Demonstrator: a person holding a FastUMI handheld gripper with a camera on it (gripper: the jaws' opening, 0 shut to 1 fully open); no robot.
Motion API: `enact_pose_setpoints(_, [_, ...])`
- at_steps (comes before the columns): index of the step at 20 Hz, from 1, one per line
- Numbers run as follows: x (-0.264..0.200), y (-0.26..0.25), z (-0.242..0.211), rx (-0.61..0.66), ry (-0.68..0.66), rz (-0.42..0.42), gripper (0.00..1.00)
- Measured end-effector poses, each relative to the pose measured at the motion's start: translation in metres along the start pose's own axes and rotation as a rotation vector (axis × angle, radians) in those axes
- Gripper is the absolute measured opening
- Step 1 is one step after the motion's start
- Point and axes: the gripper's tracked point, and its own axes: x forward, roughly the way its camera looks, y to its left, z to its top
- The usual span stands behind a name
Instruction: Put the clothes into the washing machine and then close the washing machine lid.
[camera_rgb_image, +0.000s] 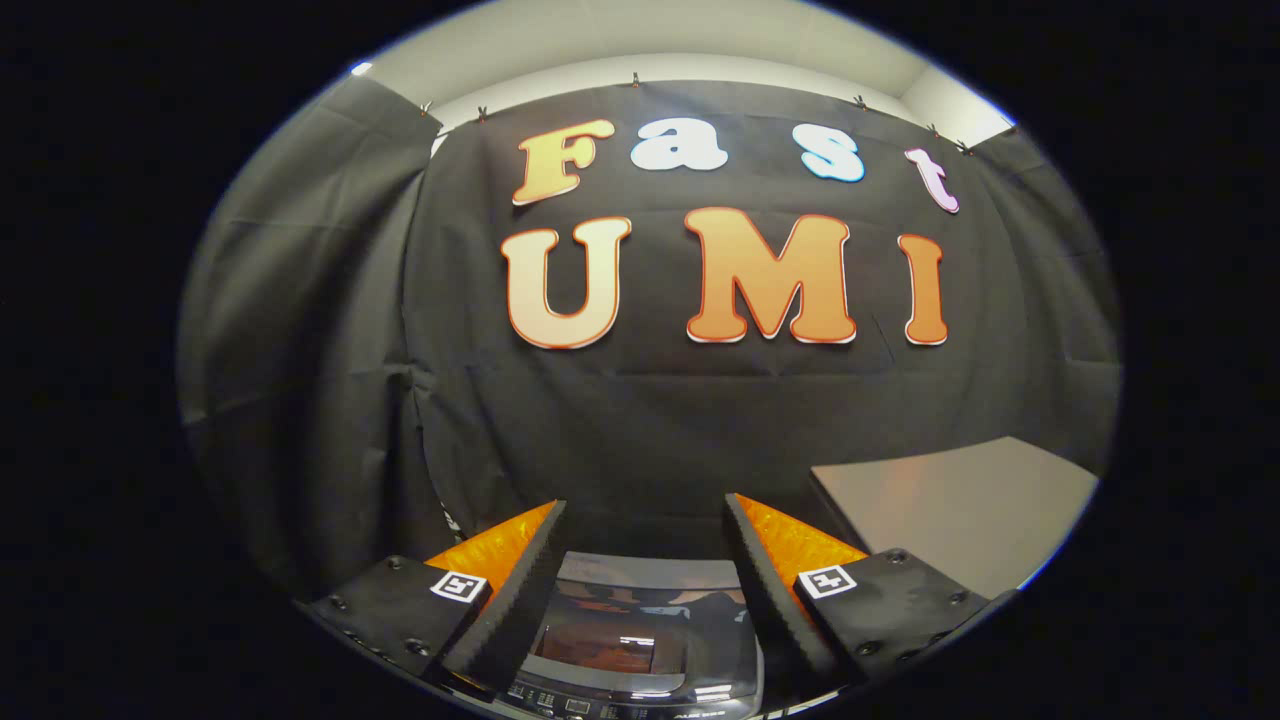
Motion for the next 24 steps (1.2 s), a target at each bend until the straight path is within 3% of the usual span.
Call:
enact_pose_setpoints(4, [-0.039, -0.045, 0.037, 0.048, -0.015, 0.020, 0.98])
enact_pose_setpoints(10, [-0.112, -0.140, 0.094, -0.002, -0.084, -0.058, 0.98])
enact_pose_setpoints(17, [-0.201, -0.238, 0.109, -0.047, -0.102, -0.130, 0.98])
enact_pose_setpoints(24, [-0.279, -0.303, 0.092, -0.019, -0.094, -0.146, 0.98])
